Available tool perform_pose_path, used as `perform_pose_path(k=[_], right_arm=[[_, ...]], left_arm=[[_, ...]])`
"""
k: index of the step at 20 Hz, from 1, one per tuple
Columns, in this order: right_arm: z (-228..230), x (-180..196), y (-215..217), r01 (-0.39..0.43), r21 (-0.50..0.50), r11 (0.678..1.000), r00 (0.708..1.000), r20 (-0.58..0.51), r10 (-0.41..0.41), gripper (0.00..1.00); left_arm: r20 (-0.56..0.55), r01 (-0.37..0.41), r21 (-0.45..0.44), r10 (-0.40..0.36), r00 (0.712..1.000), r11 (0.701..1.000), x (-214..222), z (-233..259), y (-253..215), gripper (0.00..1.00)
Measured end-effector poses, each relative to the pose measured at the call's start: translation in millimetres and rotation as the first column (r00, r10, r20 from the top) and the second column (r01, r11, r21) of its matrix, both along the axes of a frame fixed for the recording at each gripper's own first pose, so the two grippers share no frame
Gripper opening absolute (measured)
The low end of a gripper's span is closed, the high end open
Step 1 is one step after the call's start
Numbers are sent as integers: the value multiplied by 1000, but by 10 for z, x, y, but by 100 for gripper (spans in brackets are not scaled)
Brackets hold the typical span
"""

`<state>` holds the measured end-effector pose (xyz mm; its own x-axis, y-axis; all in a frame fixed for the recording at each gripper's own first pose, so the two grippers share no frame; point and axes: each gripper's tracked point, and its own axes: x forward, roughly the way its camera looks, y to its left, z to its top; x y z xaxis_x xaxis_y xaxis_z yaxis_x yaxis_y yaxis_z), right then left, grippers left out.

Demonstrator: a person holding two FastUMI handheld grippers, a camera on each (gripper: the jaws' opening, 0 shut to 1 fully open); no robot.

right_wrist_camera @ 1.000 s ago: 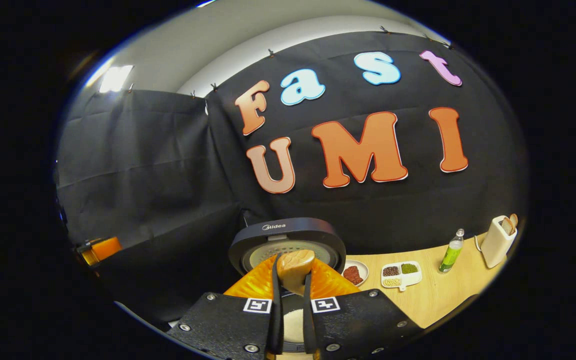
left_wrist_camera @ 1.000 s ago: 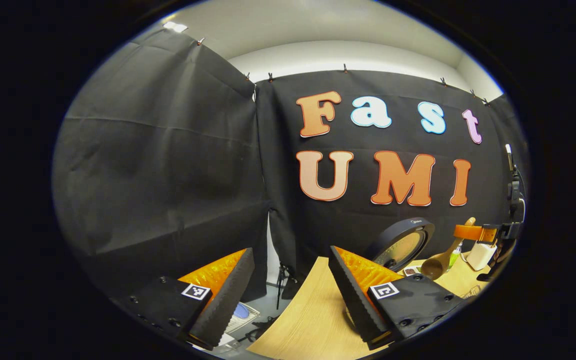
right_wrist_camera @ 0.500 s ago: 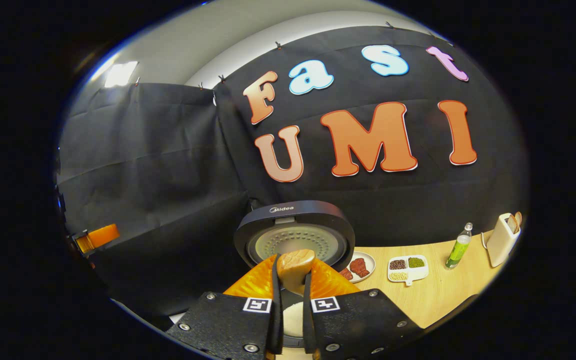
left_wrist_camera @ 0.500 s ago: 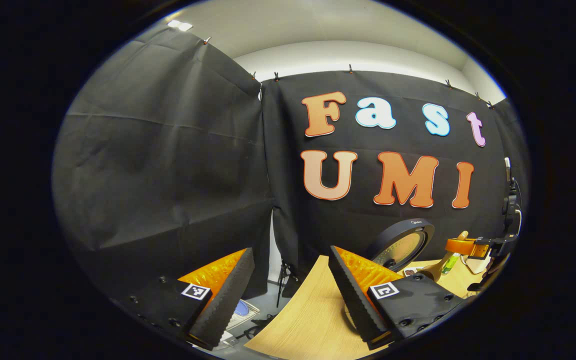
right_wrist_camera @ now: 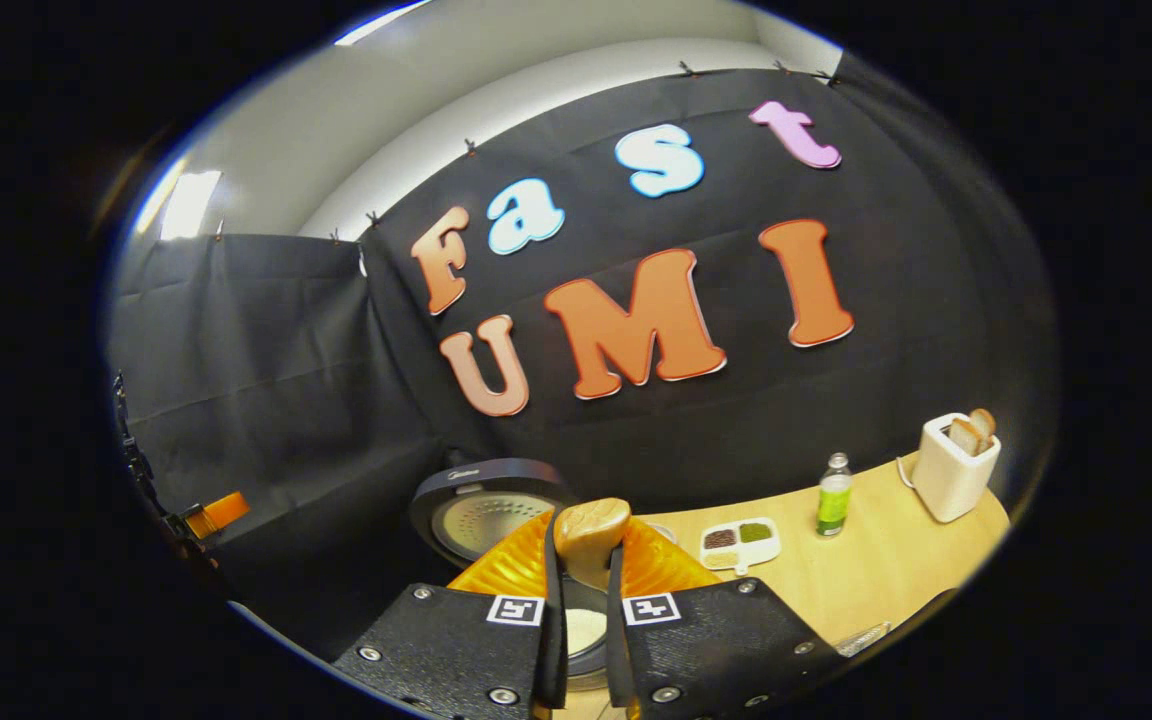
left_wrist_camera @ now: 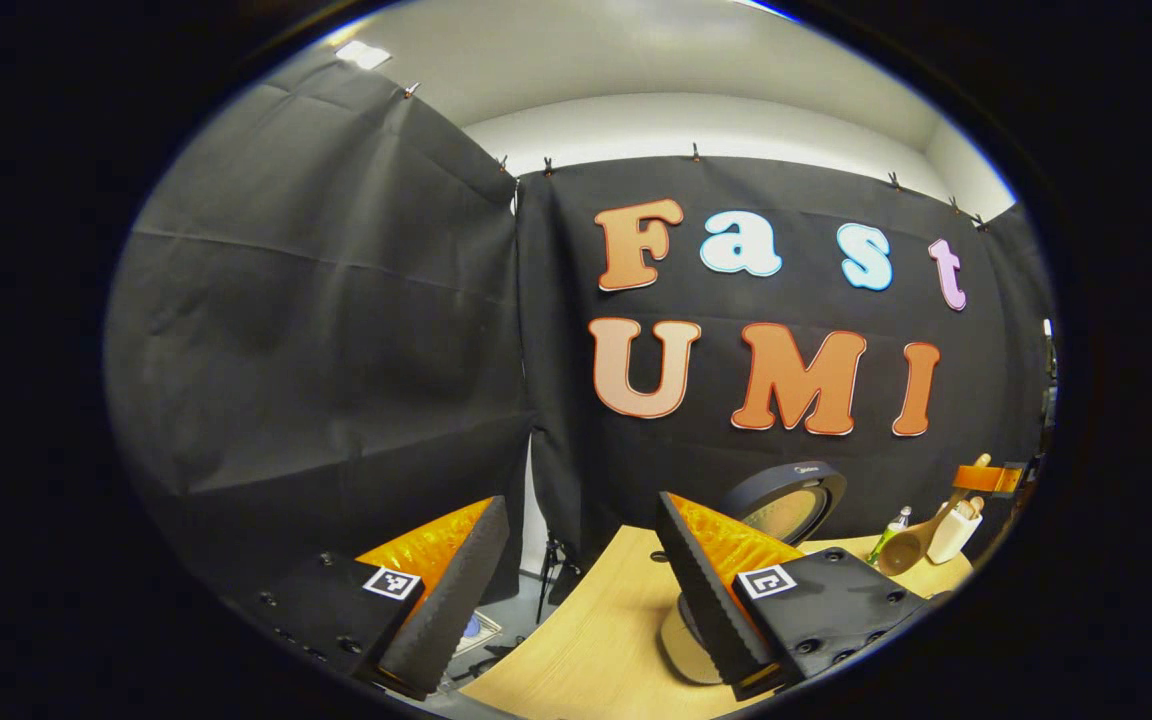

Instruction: Close the left gripper, press the button to open the rice cooker; take a wooden spoon from the chopstick holder with the right hand, scoop a spoonful of rice and pour it into the rice cooker, then put the wooden spoon back into the chopstick holder.

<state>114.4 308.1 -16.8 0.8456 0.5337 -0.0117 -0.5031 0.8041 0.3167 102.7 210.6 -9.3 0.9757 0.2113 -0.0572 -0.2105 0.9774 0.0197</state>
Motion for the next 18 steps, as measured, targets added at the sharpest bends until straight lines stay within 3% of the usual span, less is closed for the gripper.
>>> perform_pose_path(k=[4,9,18], right_arm=[[-24,-61,-746,132,-25,991,991,-7,-132,14],[-223,-131,-1439,218,-21,976,975,-44,-219,14],[-1224,-3,-2027,276,-16,961,938,-213,-273,15]], left_arm=[[19,44,2,-44,999,999,121,90,-316,100],[18,78,11,-79,997,997,223,69,-677,100],[6,76,45,-76,997,996,179,93,-1030,100]])
